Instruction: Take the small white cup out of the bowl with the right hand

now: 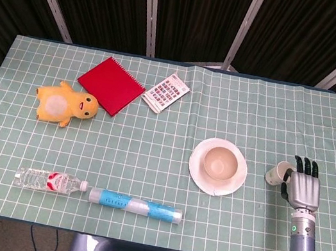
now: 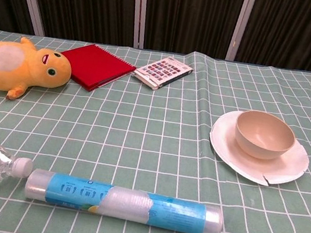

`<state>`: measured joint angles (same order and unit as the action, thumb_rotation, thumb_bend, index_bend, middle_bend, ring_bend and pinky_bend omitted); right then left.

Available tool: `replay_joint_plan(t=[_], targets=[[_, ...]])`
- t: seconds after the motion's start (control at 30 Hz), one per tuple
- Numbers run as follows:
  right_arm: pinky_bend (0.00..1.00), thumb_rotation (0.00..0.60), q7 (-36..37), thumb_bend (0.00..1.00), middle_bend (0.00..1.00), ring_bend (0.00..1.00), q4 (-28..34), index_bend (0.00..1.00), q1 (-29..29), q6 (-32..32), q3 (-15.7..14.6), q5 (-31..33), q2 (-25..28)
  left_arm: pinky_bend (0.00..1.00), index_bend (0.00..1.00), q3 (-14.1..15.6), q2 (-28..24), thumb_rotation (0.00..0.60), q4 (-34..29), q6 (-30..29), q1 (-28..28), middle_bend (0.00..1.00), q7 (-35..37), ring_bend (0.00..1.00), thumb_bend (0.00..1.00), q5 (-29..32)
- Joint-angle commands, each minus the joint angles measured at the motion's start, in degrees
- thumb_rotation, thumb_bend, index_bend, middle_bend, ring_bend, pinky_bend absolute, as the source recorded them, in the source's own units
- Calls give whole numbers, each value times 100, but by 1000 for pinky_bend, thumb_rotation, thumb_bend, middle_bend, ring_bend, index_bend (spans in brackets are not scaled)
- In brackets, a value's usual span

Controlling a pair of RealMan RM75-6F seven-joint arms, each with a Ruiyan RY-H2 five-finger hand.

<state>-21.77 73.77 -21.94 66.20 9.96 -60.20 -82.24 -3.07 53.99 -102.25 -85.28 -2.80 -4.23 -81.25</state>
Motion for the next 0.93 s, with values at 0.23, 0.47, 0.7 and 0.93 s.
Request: replay_joint_plan(t=[0.23, 0.47, 0.7, 0.93], targets=[[0, 600, -103, 242, 0, 0, 213, 357, 45, -54, -85, -2, 103, 0, 0, 1, -5, 600, -5, -18, 10, 0, 17, 0, 0, -7], [0, 600, -59, 192, 0, 0, 571, 10, 171, 207, -133, -203, 316, 0, 0, 2, -8, 600, -3, -18, 9, 0, 20, 0, 0, -14], [0, 600, 684, 46, 0, 0, 1129, 0, 691, 1143, -356, -1090, 761, 0, 0, 10, -4, 600, 33, -8, 14, 0, 13, 0, 0, -5], [0, 600, 1340, 0, 0, 0, 1382, 0, 1094, 1951, -759, -2266, 1141, 0, 0, 51, 33, 600, 72, 103, -34, 0, -54, 0, 0, -37]])
